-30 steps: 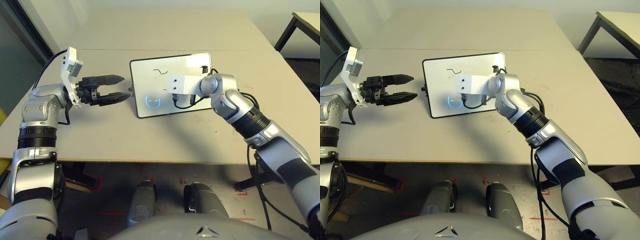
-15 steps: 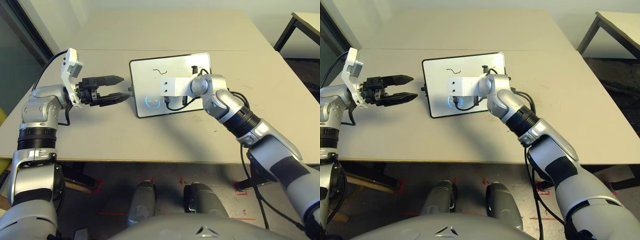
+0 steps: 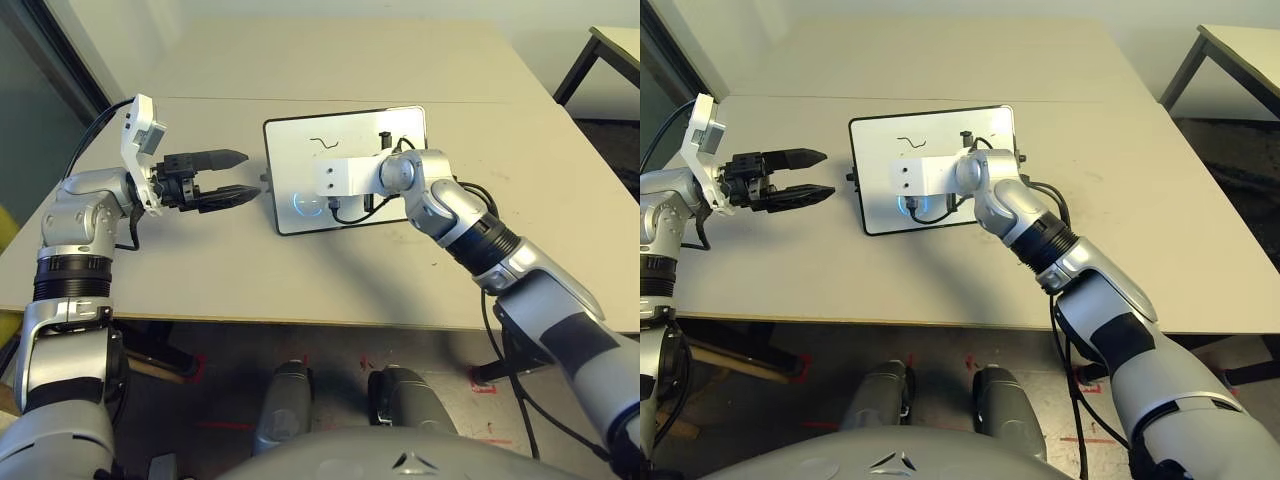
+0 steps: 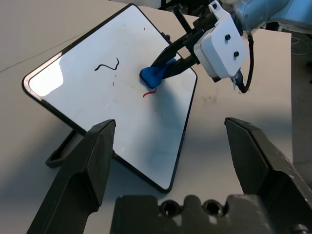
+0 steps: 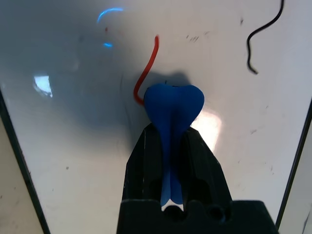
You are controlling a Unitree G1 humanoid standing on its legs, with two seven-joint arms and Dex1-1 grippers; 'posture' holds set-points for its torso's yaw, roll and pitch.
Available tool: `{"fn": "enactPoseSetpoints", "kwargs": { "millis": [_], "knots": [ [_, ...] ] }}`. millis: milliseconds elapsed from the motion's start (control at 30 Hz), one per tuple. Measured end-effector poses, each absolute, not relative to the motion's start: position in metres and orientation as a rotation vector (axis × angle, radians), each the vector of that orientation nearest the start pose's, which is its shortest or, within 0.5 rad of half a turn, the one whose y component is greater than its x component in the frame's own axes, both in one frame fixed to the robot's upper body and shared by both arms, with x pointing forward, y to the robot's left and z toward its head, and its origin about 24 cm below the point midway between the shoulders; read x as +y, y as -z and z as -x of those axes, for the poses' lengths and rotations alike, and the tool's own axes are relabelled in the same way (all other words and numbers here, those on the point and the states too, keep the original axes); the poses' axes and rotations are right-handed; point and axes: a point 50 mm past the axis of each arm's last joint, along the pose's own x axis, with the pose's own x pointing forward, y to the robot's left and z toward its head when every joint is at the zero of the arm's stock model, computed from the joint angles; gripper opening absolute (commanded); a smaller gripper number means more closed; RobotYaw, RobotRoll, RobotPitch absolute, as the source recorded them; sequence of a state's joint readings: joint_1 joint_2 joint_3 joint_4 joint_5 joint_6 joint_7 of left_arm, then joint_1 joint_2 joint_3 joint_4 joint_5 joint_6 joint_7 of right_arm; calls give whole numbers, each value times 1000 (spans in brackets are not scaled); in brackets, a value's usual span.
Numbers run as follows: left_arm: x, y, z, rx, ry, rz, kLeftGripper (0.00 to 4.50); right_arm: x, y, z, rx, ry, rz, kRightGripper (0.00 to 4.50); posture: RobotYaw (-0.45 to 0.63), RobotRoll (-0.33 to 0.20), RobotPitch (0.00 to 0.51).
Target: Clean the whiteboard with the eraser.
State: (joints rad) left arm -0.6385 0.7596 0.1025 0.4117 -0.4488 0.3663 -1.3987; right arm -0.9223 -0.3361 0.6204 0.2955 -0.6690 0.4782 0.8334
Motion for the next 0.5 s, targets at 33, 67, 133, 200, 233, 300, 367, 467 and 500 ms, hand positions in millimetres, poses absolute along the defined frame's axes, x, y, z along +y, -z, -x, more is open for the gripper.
{"fn": "enactPoseSetpoints", "kwargs": {
  "millis": [33, 67, 133, 200, 233, 300, 367, 467, 500],
  "knots": [
    [259, -184, -312, 119, 1146, -113, 4500, -68, -155, -357, 265, -762, 1387, 298, 278, 0, 35],
    [259, -184, -312, 120, 1146, -113, 4500, -70, -153, -356, 271, -762, 1389, 298, 278, 0, 35],
    [259, -184, -313, 119, 1147, -113, 4500, -74, -151, -355, 283, -763, 1390, 298, 269, 0, 38],
    [259, -184, -313, 118, 1147, -113, 4500, -78, -150, -353, 296, -766, 1393, 298, 268, 0, 40],
    [259, -184, -313, 118, 1147, -113, 4500, -79, -151, -353, 299, -767, 1393, 298, 268, 0, 40],
    [259, -184, -313, 118, 1147, -113, 4500, -79, -151, -353, 303, -769, 1393, 298, 268, 0, 40],
    [259, -184, -313, 118, 1147, -113, 4500, -78, -152, -352, 305, -769, 1392, 298, 268, 0, 40],
    [259, -184, -313, 118, 1147, -113, 4500, -77, -152, -352, 304, -770, 1391, 298, 274, 0, 45],
    [259, -184, -313, 118, 1147, -113, 4500, -76, -152, -352, 301, -773, 1389, 298, 274, 0, 45]
  ]
}}
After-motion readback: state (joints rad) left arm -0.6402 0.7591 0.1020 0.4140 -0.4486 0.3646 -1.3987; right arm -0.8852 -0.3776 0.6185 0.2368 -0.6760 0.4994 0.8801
